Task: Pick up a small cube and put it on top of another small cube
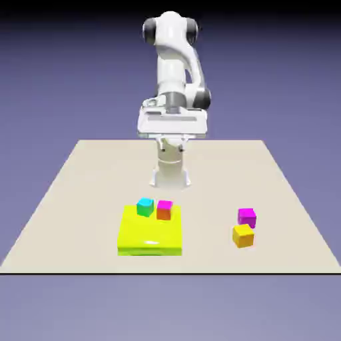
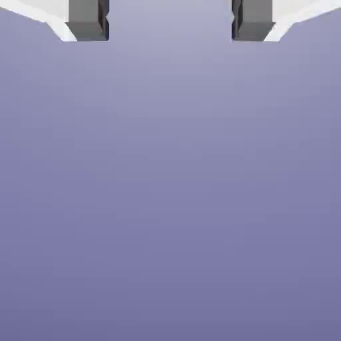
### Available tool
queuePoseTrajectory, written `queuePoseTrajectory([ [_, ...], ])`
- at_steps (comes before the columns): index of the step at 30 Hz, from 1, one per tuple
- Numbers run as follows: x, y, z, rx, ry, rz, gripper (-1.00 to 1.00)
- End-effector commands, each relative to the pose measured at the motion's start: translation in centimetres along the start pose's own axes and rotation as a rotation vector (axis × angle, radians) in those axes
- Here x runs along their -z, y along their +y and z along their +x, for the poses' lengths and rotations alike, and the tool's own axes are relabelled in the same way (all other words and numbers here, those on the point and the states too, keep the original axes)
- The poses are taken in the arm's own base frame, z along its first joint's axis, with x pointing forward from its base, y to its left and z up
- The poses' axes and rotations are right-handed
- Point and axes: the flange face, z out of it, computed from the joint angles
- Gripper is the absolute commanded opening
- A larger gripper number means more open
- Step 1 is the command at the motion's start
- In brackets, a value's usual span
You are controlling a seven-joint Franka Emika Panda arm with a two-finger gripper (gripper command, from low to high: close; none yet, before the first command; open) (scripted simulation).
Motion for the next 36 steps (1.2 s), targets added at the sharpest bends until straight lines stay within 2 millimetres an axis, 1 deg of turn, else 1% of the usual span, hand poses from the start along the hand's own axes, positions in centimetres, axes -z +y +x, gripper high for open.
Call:
queuePoseTrajectory([
  [1, -1.1, -0.6, -0.4, 0.008, -0.033, -0.029, 0.00],
  [5, -5.4, -2.9, -2.2, 0.040, -0.164, -0.148, 0.00],
  [9, -9.7, -4.8, -4.9, 0.069, -0.291, -0.265, 0.00],
  [15, -15.6, -7.1, -9.8, 0.108, -0.476, -0.438, 0.00],
  [20, -19.7, -8.5, -14.6, 0.138, -0.622, -0.575, 0.00],
  [26, -23.3, -9.8, -20.4, 0.170, -0.788, -0.730, 0.00],
  [33, -26.0, -11.0, -26.5, 0.202, -0.970, -0.893, 0.00],
  [35, -26.1, -11.1, -26.7, 0.203, -0.975, -0.897, 0.00],
  [36, -27.0, -9.7, -27.9, 0.202, -0.974, -0.898, 0.00],
])
